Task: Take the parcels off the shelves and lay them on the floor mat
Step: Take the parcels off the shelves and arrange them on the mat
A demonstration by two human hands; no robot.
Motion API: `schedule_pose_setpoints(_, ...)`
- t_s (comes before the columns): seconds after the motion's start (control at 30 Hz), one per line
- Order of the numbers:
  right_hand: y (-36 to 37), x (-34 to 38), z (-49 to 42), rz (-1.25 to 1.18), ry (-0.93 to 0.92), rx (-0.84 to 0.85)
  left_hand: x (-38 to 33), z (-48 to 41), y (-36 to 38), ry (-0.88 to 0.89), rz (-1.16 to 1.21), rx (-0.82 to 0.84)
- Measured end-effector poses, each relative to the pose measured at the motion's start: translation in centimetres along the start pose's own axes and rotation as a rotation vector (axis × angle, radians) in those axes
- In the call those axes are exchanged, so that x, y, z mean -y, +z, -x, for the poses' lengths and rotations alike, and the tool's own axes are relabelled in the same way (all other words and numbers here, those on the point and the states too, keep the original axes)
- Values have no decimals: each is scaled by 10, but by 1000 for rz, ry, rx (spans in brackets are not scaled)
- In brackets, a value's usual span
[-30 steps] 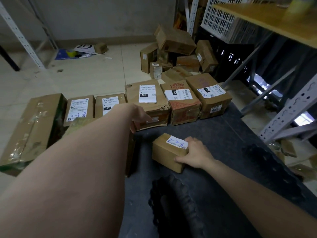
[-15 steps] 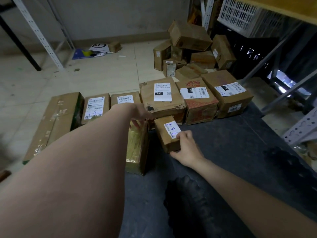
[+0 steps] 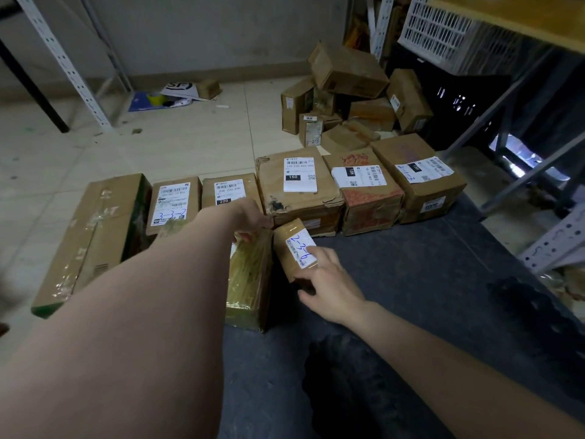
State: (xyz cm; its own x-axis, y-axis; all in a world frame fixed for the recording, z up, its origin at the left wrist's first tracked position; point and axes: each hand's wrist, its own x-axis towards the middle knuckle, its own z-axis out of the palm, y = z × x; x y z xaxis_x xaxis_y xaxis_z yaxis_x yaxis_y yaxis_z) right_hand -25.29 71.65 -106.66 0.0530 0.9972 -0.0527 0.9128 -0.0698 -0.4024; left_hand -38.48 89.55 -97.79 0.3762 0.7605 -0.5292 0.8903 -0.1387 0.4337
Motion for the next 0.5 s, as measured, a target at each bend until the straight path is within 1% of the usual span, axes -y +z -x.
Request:
schedule_pose_setpoints(0.07,3,5,4,84,-18,-3,2,-3,2,-6,-11,-9)
schedule_pose_setpoints(0.13,5,9,8,118,-3,-13,4,-6,3,10,-27,-33)
schedule_pose_setpoints(0.2,4,9,8,81,52,-48,8,-8,3,47,-28,-92)
schedule_pose_setpoints(0.27,1,5,6,28,139,-77,14,-8,4,45,-12,-110)
schedule_pose_setpoints(0.4,-6,-17,6,-94,324,-42,31,-6,8,-49,-77,-9)
schedule_pose_setpoints(0.5,-10,-27,4,-124,388,-20,33,2,8,-145,-207,-14)
